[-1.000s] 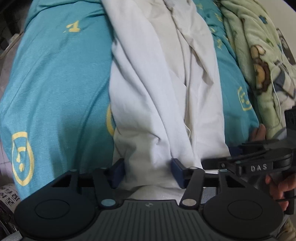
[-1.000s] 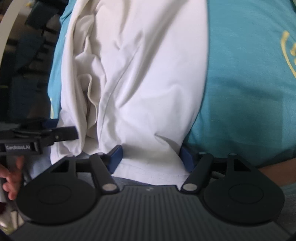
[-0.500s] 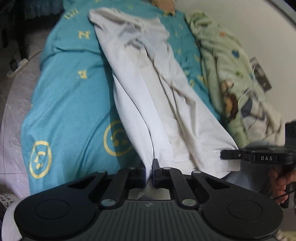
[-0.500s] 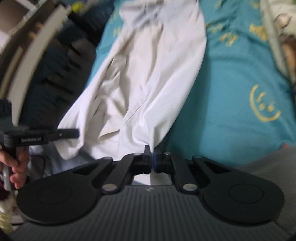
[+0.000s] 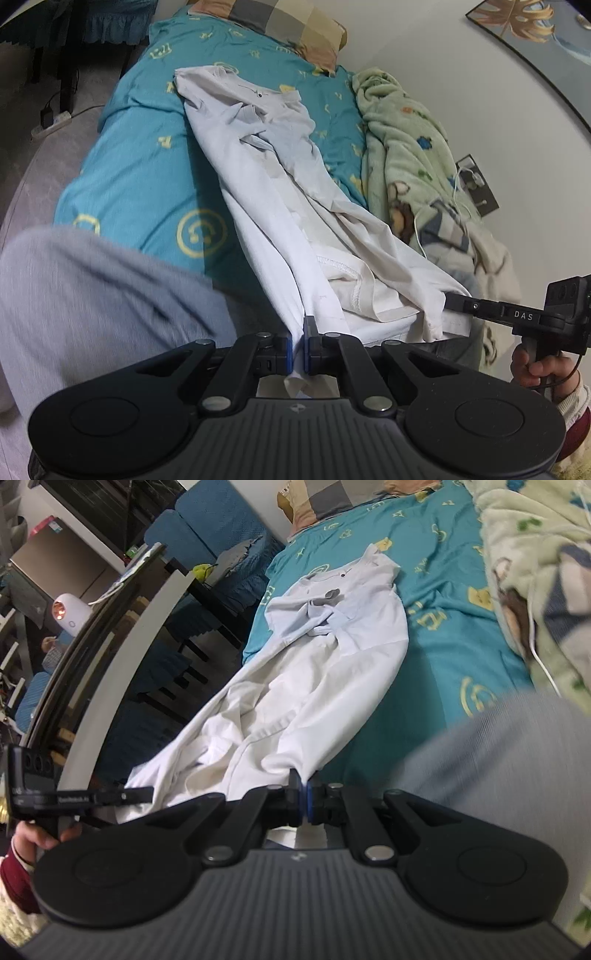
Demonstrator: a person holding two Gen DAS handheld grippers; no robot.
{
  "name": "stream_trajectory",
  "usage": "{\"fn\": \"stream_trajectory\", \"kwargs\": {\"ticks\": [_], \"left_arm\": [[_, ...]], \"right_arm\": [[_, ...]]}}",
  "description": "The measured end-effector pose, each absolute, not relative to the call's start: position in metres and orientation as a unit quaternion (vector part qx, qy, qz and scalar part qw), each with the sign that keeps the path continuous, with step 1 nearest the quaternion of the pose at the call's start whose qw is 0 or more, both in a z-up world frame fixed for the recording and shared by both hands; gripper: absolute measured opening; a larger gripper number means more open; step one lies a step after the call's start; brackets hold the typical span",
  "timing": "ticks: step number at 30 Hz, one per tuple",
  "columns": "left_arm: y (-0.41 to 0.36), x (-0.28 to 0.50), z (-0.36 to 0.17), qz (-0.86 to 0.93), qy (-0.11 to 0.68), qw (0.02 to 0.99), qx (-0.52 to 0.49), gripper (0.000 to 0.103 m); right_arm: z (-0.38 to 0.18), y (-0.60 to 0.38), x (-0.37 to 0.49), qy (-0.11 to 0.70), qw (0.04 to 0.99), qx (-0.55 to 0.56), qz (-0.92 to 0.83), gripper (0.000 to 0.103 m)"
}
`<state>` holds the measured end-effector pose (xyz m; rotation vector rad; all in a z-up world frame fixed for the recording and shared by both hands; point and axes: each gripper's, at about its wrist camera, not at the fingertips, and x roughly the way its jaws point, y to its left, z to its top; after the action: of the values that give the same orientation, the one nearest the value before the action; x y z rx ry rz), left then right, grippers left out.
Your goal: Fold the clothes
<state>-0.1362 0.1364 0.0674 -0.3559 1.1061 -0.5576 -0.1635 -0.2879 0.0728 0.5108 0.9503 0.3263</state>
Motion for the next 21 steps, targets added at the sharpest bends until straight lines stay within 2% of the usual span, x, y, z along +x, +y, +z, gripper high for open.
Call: {"fn": "stream_trajectory", "kwargs": {"ticks": [3, 8, 16, 21], "left_arm": [[0.134, -0.161, 0.060, -0.260, 0.516, 0.799, -0.165, 0.006], [0.127, -0.145, 0.077, -0.268, 0.493, 0.810, -0.171, 0.006], [0.114, -0.051, 0.114, -0.253, 0.416, 0.854, -0.183, 0.006], [0.105, 0.028, 0.102, -0.242, 0.386, 0.868, -0.198, 0.006]], "right_arm": [[0.066, -0.293, -0.179, 0.444, 0.845, 0.256, 0.153, 0.005], [0.075, -0.302, -0.168, 0.417, 0.854, 0.273, 0.150, 0.006], [0.096, -0.313, -0.084, 0.347, 0.890, 0.253, 0.153, 0.006], [0.088, -0.317, -0.012, 0.326, 0.904, 0.239, 0.138, 0.006]]}}
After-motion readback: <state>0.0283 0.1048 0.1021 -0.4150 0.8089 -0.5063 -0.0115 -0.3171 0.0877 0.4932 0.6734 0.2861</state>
